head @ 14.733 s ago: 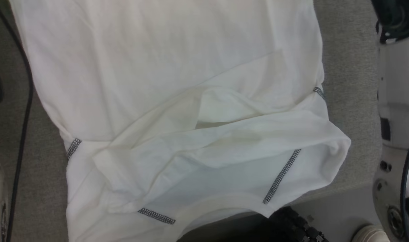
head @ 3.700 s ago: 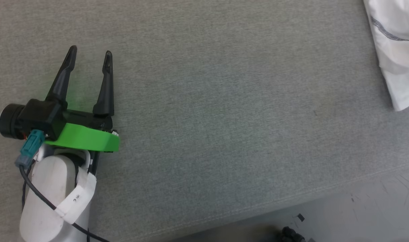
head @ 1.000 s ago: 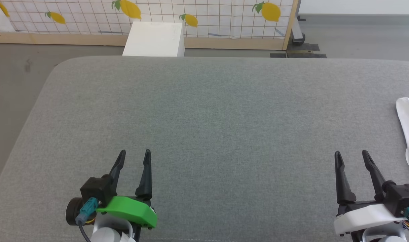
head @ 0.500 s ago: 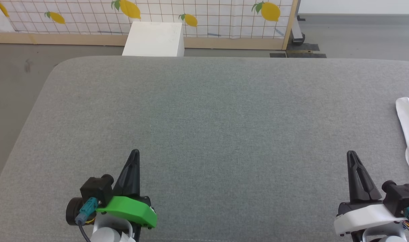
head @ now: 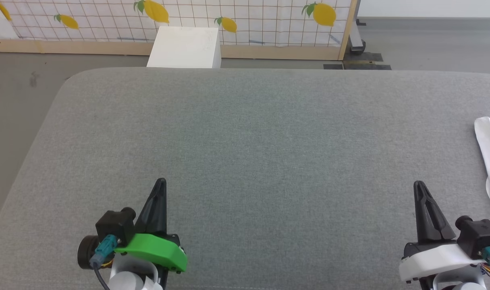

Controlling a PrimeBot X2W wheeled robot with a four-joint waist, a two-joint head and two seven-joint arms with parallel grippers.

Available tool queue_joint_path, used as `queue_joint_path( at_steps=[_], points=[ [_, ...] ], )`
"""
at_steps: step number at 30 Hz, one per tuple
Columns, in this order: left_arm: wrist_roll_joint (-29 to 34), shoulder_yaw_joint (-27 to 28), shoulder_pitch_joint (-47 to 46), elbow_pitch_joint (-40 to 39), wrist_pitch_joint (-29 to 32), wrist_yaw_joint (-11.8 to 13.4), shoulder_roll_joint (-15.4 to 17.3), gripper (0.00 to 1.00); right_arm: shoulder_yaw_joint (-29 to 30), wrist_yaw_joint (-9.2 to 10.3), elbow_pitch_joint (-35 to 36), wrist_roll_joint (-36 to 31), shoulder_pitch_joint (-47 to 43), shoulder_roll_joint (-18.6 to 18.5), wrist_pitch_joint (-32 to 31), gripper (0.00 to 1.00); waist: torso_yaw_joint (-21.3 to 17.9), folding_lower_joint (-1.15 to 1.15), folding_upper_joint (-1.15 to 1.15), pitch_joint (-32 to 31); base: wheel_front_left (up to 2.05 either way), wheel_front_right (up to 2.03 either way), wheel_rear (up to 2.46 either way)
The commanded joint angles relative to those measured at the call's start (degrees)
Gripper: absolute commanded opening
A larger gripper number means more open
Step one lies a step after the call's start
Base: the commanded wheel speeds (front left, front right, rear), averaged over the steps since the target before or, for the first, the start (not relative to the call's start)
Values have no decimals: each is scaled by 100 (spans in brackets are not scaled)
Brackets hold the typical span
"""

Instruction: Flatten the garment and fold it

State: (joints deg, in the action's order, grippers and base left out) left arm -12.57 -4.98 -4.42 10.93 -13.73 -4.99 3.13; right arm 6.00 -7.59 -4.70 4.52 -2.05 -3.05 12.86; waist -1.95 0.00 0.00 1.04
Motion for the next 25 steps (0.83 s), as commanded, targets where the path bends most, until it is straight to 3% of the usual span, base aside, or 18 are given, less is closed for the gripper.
queue_joint_path(
  at_steps=[1, 25],
  points=[
    [59, 17, 36, -34, 25, 27, -2, 0, -23, 1, 30, -31, 17, 1, -38, 0, 3, 0, 0, -1, 0, 0, 0],
    [308, 117, 121, -254, 305, 126, -7, 0, -143, 3, 121, -118, 56, 5, -297, 0, 43, 0, 0, -22, 0, 0, 0]
  ],
)
